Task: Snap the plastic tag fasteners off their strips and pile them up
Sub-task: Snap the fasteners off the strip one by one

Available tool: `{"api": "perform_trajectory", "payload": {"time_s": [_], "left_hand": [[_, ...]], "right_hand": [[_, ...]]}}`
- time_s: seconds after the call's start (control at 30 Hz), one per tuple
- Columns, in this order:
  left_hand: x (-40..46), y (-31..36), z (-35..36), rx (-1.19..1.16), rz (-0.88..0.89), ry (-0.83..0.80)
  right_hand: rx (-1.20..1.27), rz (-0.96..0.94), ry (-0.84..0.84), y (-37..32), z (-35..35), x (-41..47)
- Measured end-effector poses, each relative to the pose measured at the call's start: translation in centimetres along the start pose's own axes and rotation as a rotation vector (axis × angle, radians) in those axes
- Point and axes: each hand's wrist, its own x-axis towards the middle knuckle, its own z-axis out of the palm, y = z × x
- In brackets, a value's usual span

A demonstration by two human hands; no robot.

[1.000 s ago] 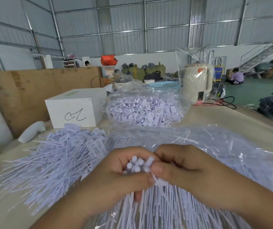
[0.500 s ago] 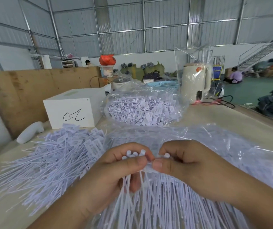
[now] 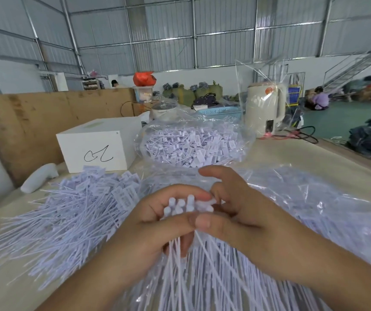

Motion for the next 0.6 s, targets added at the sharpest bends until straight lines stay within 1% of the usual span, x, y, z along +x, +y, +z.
{"api": "perform_trajectory", "payload": {"time_s": [0.07, 0.1, 0.23, 0.3, 0.37, 0.43, 0.47, 0.57, 0.6], "left_hand": [[-0.1, 0.3, -0.4, 0.058, -0.019, -0.083], [-0.2, 0.5, -0.7, 0.069, -0.039, -0.132], [-0.2, 1.2, -1.7, 0.028, -0.151, -0.364], [-0.1, 1.5, -2.0, 0.027, -0.196, -0.436], [0.0, 1.5, -2.2, 0.056, -0.225, -0.437], [-0.1, 1.3, -2.1, 0.079, -0.225, -0.383], [-0.1, 1.2, -2.1, 0.095, -0.211, -0.346], [-0.3, 1.0, -1.9, 0.158, -0.162, -0.257], [-0.3, 0.9, -1.7, 0.169, -0.142, -0.229]], "right_hand": [[0.04, 0.004, -0.021, 0.2, 0.0, -0.1], [0.021, -0.005, -0.031, 0.1, 0.0, -0.1], [-0.142, -0.039, -0.107, -0.7, 0.1, -0.1], [-0.168, -0.024, -0.161, -0.9, 0.2, -0.1], [-0.203, 0.014, -0.156, -1.0, 0.2, -0.1], [-0.283, 0.045, -0.122, -1.0, 0.0, -0.2], [-0.307, 0.068, -0.134, -1.1, -0.2, -0.1], [-0.231, 0.134, -0.224, -0.9, -0.7, -0.3], [-0.206, 0.136, -0.219, -0.8, -0.9, -0.3]]}}
